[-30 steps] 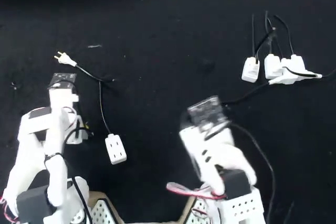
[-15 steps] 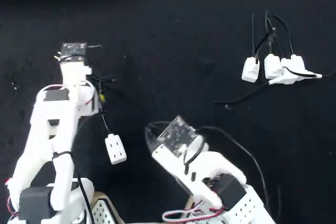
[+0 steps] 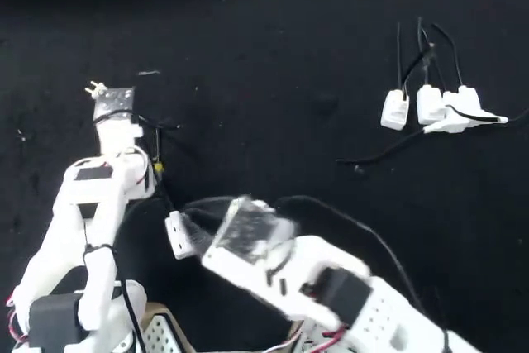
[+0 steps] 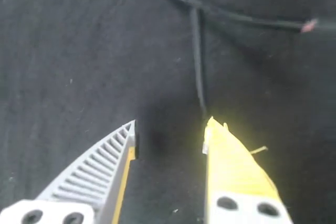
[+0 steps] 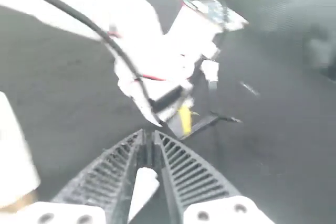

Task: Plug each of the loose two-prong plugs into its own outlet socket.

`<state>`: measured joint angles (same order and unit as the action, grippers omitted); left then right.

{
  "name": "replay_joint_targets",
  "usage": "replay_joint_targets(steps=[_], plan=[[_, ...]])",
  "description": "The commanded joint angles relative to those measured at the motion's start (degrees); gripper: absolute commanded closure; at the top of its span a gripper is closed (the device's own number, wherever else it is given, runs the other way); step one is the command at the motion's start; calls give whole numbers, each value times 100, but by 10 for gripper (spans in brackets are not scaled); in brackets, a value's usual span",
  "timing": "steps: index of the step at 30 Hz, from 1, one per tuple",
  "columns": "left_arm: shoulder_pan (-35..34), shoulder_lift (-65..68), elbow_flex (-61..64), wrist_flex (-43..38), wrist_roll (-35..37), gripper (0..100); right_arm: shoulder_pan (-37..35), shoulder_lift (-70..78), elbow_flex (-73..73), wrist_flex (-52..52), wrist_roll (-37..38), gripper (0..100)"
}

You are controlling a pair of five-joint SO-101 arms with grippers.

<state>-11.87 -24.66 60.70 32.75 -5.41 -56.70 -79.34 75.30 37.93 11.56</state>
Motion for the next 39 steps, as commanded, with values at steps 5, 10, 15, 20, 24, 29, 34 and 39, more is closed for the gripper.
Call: replay_joint_targets(steps=[5, 10, 15, 20, 24, 29, 34, 39], plan=[[-418, -26, 13, -62, -26, 787, -809, 2431, -321, -1213, -44, 984], [-866, -35, -145, -70, 202, 787, -826, 3116, -189, -1916, -387, 984], [-1174, -44, -215, -79, 879, 787, -941, 3486, -31, -2866, -932, 984], [-1130, -70, -215, -79, 897, 787, -1398, 3802, 4, -3262, -949, 984], [-1147, -97, -215, -79, 905, 787, -1582, 4303, -31, -3596, -941, 983], [-1191, -97, -224, -79, 932, 787, -1556, 5138, -215, -3982, -941, 983], [-1666, -97, -286, -53, 1477, 787, -1213, 5833, -523, -3974, -932, 983], [-2193, -97, -365, -44, 1934, 787, -721, 6018, -822, -3402, -923, 983]])
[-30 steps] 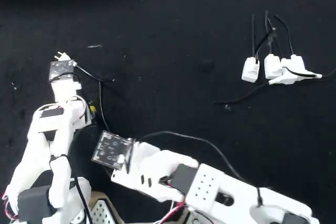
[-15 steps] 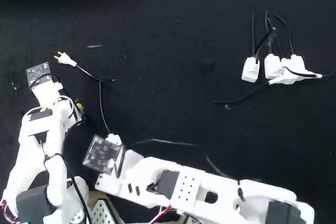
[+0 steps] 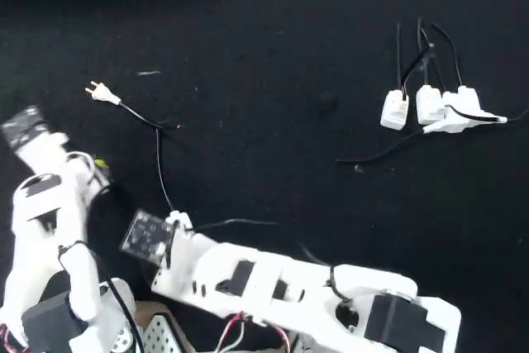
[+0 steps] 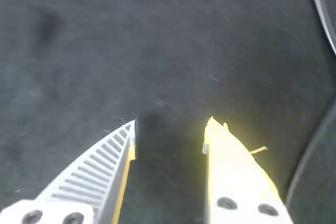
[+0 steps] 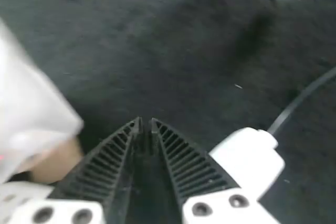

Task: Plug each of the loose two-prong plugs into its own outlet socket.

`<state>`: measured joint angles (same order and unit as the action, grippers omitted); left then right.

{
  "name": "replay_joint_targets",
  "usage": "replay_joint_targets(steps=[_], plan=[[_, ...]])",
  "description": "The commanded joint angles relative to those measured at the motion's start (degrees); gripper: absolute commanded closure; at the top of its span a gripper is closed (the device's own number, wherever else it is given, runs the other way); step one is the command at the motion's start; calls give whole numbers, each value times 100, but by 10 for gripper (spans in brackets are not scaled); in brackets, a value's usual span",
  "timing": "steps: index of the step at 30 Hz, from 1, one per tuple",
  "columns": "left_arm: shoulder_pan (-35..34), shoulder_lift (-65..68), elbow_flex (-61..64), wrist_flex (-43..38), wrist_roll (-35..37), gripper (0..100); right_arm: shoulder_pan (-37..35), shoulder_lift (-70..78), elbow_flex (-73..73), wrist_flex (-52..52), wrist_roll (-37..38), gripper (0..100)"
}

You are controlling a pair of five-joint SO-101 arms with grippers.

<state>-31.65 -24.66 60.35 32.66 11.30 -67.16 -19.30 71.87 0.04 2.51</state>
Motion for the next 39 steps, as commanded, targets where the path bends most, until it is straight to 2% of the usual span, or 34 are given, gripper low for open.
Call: replay_joint_targets(steps=[1, 5, 7, 17, 23, 26, 31, 35, 39], plan=[[-242, -97, -330, -35, 308, 787, 422, -4, -611, 747, -9, 984], [-224, -97, -303, -35, 325, 787, 941, -31, -1191, 2374, 765, 986], [-215, -97, -295, -35, 325, 787, 1213, -4, -1323, 2796, 1029, 986], [-242, -97, -277, -26, 325, 787, 2576, -4, -1516, 3174, 1125, 986], [-215, -97, -277, -26, 325, 787, 2752, -22, -1666, 3525, 1890, 986], [-171, -97, -277, -26, 290, 787, 2752, -145, -1710, 3710, 1732, 986], [259, -97, -330, 158, 273, 787, 2796, -1182, -1411, 3745, 844, 986], [1121, -97, -646, 659, -431, 787, 3086, -2211, -971, 3666, 598, 986], [1982, -97, -699, 747, -1204, 787, 3701, -2905, -558, 3349, 343, 984]])
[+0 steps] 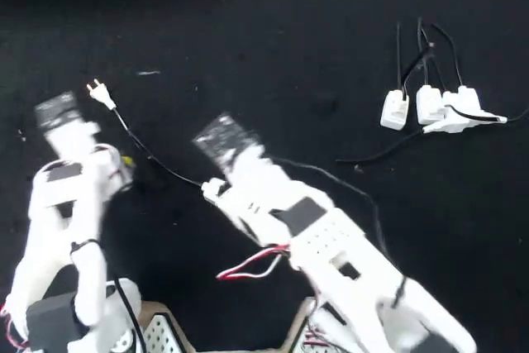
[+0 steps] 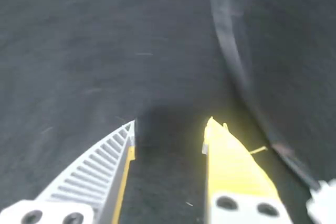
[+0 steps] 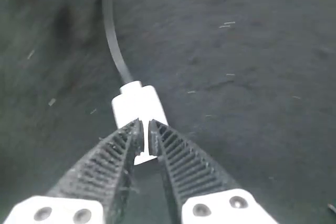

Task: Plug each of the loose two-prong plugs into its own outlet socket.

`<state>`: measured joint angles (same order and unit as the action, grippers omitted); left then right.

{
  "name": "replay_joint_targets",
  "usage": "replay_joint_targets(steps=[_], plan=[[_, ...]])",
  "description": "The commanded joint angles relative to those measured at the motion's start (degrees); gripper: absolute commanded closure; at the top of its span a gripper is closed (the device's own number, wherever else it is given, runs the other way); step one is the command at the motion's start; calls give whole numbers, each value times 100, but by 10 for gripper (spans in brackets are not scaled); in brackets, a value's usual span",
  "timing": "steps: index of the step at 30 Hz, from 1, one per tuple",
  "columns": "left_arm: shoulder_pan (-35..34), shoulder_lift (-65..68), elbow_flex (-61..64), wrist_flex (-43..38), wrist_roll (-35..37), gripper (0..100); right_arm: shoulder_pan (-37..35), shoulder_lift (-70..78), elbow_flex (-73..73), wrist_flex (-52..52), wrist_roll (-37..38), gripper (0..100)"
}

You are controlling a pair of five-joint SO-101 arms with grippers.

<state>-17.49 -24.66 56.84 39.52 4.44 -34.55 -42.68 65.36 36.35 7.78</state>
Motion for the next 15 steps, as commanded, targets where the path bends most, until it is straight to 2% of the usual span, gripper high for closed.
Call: replay_joint_targets(steps=[1, 5, 10, 15], plan=[[725, -97, -338, 62, -686, 787, 563, -673, 154, -343, -264, 984], [1121, -70, -382, -9, -844, 787, 791, -787, 207, -378, -519, 984], [1349, -26, 31, -1160, -774, 787, 782, -787, 233, -378, -519, 984], [1376, -26, 435, -2127, -149, 784, 774, -787, 233, -378, -519, 984]])
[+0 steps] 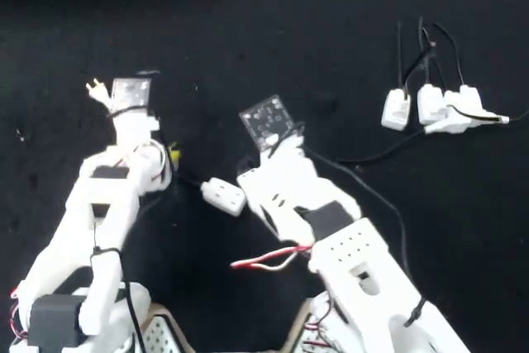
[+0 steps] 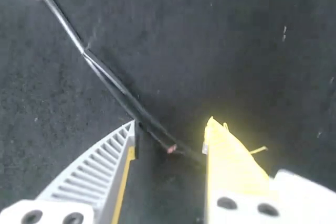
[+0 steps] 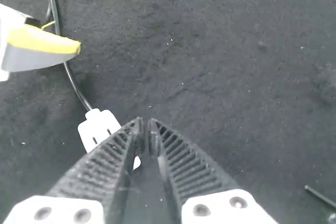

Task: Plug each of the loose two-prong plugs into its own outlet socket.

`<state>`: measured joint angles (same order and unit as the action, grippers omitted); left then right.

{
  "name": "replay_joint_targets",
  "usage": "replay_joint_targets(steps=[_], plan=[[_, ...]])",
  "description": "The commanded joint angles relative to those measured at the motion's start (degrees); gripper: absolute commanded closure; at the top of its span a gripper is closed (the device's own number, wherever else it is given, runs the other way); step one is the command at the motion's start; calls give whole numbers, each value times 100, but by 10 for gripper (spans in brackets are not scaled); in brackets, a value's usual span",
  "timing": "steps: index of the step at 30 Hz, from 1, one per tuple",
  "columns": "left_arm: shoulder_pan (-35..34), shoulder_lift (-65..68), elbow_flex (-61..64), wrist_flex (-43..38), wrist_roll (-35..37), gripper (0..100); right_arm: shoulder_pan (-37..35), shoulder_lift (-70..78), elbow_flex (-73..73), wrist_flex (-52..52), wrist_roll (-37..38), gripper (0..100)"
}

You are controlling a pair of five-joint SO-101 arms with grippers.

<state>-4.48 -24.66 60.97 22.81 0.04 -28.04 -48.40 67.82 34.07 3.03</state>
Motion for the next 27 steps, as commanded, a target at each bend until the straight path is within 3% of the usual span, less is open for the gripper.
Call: replay_joint_targets(steps=[1, 8, 12, 14, 19, 27], plan=[[75, -18, 40, -519, 325, 784, 123, -215, -13, -149, -44, 984], [110, 1248, -629, -457, 343, 787, -97, -215, 40, -149, -44, 984], [92, 2057, -1604, 536, 360, 788, -343, -251, 136, -158, 0, 984], [75, 2136, -1868, 958, 360, 788, -352, -233, 136, -158, 0, 984], [66, 2119, -1745, 1055, 290, 788, -360, -242, 136, -158, 0, 984], [-154, 2031, -1771, 2163, -475, 788, -369, -251, 119, -158, 0, 984]])
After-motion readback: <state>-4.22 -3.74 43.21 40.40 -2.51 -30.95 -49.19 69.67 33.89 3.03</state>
